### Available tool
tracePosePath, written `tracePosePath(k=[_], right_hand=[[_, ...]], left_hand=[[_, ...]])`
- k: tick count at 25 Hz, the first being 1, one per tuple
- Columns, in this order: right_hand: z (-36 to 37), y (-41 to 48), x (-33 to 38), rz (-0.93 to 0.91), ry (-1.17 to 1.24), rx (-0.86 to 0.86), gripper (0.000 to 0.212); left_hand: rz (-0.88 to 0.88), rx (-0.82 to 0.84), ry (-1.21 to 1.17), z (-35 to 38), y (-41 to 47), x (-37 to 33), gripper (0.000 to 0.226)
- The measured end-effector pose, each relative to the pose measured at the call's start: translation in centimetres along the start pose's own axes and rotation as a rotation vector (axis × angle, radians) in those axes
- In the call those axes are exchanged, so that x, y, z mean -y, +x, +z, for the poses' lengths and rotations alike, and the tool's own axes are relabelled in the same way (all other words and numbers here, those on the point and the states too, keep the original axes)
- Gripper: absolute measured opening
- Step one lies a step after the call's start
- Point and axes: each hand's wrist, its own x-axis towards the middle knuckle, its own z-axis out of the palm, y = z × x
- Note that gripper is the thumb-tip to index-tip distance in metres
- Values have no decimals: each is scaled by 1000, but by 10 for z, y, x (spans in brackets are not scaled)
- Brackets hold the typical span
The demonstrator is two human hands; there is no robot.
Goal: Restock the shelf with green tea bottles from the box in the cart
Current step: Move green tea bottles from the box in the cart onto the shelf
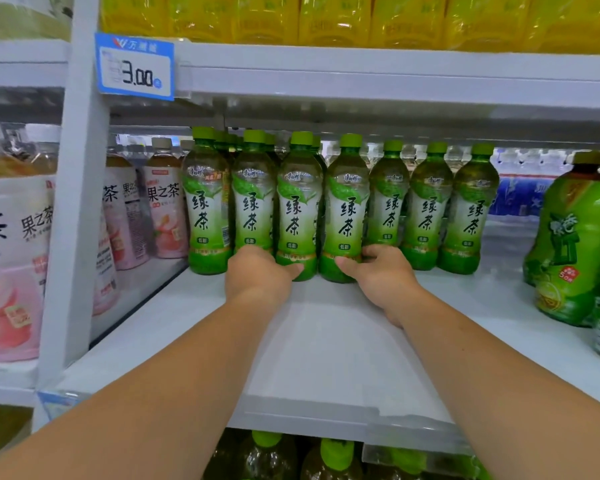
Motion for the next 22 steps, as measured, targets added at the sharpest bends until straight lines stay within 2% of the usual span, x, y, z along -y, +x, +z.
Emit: tracePosePath(k=[3,6,9,15,19,22], right_hand=[[2,3,-1,10,-15,-6,20],[4,6,-4,13,-38,-9,30],[5,8,-6,20,-48,-10,37],[5,8,-5,40,-52,-14,44],[2,2,1,41,-48,-11,39],[1,-2,4,33,-66,6,31]], left_hand=[[-5,-3,26,2,2,-1,41],[-50,13,79,6,8,-4,49],[-86,14,22,9,11,-3,55],[-78,-4,42,9,11,-5,53],[-72,-9,-15,4,7,-5,48],[-40,-17,-114,-1,1,-5,34]])
